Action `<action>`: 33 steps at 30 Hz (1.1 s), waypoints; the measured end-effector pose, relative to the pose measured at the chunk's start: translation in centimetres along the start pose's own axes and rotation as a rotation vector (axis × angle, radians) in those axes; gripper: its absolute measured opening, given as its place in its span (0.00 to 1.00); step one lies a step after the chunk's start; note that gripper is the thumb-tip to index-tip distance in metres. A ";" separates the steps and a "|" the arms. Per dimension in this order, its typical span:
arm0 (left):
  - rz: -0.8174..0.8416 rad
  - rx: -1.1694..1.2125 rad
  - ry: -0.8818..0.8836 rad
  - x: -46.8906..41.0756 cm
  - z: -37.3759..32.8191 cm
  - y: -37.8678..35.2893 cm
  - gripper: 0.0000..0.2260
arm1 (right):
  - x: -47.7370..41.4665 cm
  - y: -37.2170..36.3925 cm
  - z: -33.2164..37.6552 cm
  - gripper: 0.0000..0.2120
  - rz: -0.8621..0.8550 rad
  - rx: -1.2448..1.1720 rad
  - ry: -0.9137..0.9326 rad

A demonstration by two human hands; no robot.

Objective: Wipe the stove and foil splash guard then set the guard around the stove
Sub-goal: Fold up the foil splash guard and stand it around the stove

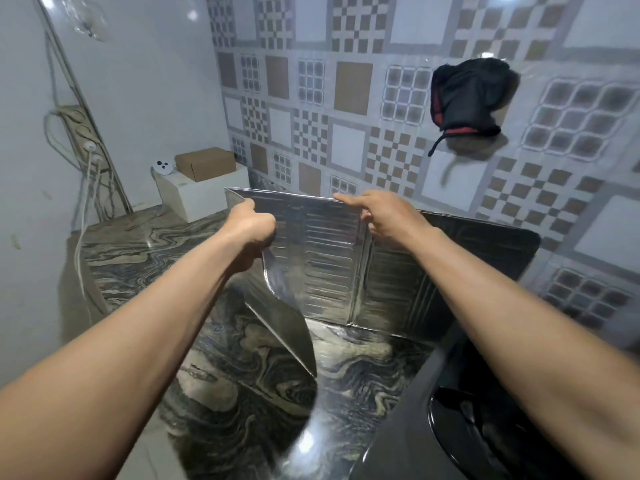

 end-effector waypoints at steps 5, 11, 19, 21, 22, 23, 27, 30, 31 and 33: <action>0.155 -0.044 -0.042 -0.8 -0.8 0.3 0.17 | 0.0 1.6 -3.3 0.38 -0.033 0.017 -0.051; 0.379 0.028 -0.065 -2.2 -1.8 -2.3 0.24 | 0.5 2.9 -7.2 0.37 -0.024 0.107 -0.135; 0.556 0.041 -0.084 -5.7 -2.6 -5.5 0.42 | -0.7 0.8 -8.8 0.33 -0.036 0.157 -0.127; 0.592 0.041 -0.054 -6.2 -2.9 -5.8 0.45 | -0.4 0.9 -9.6 0.34 -0.065 0.166 -0.135; 0.612 0.030 -0.050 -6.5 -3.0 -5.8 0.46 | -0.1 1.1 -10.2 0.34 -0.072 0.169 -0.146; 0.636 0.017 -0.041 -6.7 -3.2 -6.0 0.46 | 0.3 1.5 -10.8 0.33 -0.077 0.174 -0.159; 0.696 0.024 -0.111 -5.8 -5.2 -7.8 0.40 | 2.8 3.7 -13.9 0.31 -0.099 0.162 -0.243; 0.752 0.062 -0.133 -4.4 -6.2 -10.1 0.41 | 5.4 5.4 -15.8 0.31 -0.093 0.178 -0.294; 0.779 0.071 -0.132 -4.1 -6.4 -10.9 0.42 | 6.4 5.9 -16.4 0.31 -0.086 0.174 -0.312; 0.850 0.056 -0.127 -3.7 -6.6 -12.6 0.44 | 8.5 6.8 -17.4 0.32 -0.075 0.164 -0.354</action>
Point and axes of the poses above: each hand's wrist, its own x-axis away from the middle knuckle, its own y-axis out of the back of the hand, z = x × y, the point moved 1 cm from there along -x, towards the middle knuckle, and after that the axes turned 5 degrees about -z, right-handed, at the moved point
